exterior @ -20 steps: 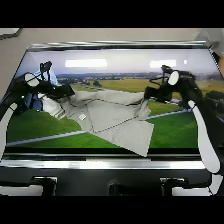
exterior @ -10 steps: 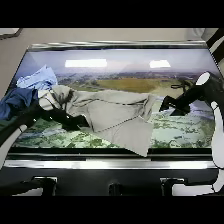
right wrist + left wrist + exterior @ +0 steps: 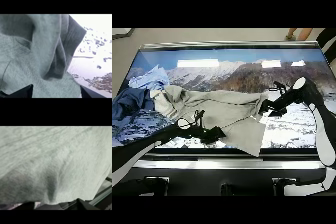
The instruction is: Fold the shirts.
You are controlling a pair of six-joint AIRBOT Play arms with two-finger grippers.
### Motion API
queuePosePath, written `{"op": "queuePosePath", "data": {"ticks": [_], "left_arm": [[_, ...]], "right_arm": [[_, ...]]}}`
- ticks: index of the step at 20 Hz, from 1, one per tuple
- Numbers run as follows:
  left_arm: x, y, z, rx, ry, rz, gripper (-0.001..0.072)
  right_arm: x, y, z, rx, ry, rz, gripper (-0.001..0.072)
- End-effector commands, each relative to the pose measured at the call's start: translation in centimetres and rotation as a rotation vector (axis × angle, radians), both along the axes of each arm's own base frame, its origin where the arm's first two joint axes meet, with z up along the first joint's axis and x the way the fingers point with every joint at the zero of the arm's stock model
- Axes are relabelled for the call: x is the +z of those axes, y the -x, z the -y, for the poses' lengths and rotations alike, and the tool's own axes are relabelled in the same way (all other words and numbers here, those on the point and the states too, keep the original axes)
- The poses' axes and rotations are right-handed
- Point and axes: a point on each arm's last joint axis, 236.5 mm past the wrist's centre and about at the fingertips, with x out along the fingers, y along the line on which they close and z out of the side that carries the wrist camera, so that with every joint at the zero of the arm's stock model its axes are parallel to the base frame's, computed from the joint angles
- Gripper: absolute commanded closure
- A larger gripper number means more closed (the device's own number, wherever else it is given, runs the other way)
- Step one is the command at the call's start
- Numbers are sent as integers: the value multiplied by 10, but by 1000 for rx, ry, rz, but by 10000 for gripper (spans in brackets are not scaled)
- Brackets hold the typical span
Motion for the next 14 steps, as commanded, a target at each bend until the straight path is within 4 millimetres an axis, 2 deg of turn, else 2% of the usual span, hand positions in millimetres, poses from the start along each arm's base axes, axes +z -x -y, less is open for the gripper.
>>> {"op": "queuePosePath", "data": {"ticks": [1, 2, 4, 5, 6, 7, 9, 10, 11, 12, 13, 14], "left_arm": [[-13, -5, 5, 40, -16, 11, 226], [-13, -5, 5, 40, -16, 11, 319], [-12, -4, 6, 36, -16, 10, 606], [-11, -3, 6, 23, -13, 22, 669], [-7, -4, 6, 7, -8, 40, 670], [0, -6, 7, -15, 0, 80, 671], [28, -22, -1, -62, -4, 208, 672], [55, -37, -10, -88, -18, 310, 672], [88, -53, -22, -114, -37, 428, 672], [133, -72, -37, -133, -66, 567, 672], [194, -91, -57, -124, -96, 734, 672], [269, -108, -81, -52, -110, 905, 673]], "right_arm": [[-11, -6, -11, 7, -25, 4, 8], [-13, -7, -14, -1, -37, 2, 9], [-19, -13, -22, -40, -77, -8, 51], [-22, -15, -23, -53, -85, -13, 185], [-25, -17, -24, -58, -87, -14, 475], [-26, -22, -23, -68, -83, 4, 665], [-10, -33, -20, -73, -82, 57, 672], [9, -46, -16, -87, -83, 121, 672], [39, -63, -11, -105, -82, 216, 672], [76, -82, -3, -141, -76, 334, 672], [123, -100, 7, -192, -75, 466, 672], [184, -114, 24, -265, -74, 623, 672]]}}
